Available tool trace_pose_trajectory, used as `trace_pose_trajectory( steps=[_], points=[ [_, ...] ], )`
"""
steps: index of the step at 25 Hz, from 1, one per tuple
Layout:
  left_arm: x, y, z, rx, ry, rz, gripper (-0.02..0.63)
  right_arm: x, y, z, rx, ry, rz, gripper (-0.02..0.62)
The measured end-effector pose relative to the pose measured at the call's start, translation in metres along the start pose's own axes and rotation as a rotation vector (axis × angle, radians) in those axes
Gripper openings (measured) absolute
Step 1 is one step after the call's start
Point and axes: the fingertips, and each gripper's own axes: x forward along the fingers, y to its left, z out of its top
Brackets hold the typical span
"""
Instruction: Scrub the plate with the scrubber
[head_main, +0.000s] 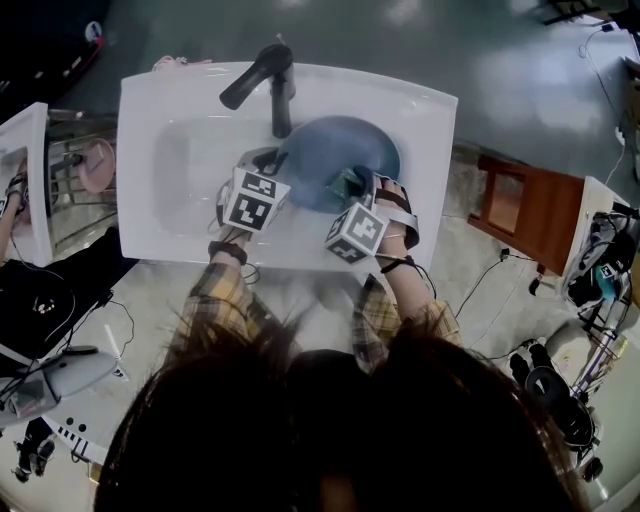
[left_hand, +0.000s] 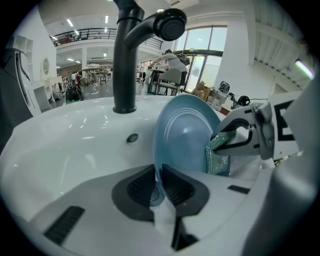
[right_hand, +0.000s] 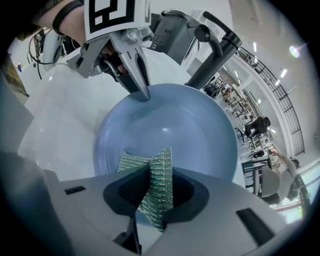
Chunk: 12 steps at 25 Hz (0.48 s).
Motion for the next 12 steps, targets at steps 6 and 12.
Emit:
trace_pose_trajectory(
  steps=[6,12],
  points=[
    [-0.002,0.001,0.003,0.006,-0.002,0.005,0.04,-0.016,-0.051,-0.021,0.006,-0.01,-0.11,0.105],
    [-0.001,0.001,0.001,0.014,0.002,0.004,0.04,-0.019,-0.076,-0.004,-0.041,-0.057,-0.192,0.106]
  ],
)
